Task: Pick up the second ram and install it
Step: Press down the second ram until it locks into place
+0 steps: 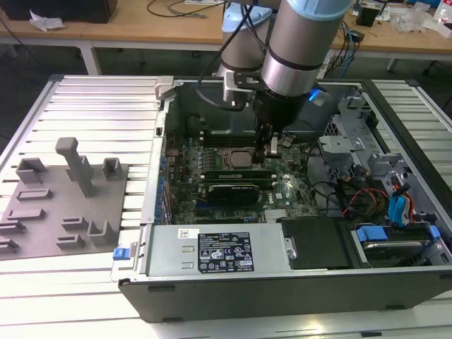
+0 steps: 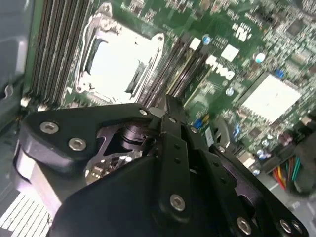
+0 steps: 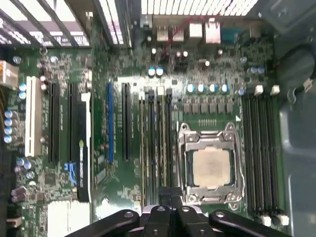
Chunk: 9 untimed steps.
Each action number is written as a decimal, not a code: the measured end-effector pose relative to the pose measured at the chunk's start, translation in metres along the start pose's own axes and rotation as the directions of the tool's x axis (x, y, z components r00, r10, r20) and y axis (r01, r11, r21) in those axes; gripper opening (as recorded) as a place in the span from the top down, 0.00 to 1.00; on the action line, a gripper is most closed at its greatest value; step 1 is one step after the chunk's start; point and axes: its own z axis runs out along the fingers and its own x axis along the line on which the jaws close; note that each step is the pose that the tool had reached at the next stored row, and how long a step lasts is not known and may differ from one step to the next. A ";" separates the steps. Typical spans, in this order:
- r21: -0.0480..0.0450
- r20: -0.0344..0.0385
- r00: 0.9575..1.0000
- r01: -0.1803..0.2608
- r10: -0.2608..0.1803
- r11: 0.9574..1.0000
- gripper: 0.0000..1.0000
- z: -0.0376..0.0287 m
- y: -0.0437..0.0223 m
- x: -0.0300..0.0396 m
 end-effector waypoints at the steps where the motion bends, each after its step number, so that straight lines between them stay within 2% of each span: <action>1: 0.000 0.000 1.000 0.000 0.000 1.000 0.89 0.0027 -0.0055 0.0000; 2: 0.000 0.000 1.000 0.000 0.000 1.000 0.89 0.0041 -0.0081 0.0000; 4: 0.000 0.000 1.000 0.001 -0.001 1.000 0.89 0.0111 -0.0207 0.0000; 9: -0.001 0.000 1.000 0.004 -0.004 1.000 0.89 0.0217 -0.0227 0.0006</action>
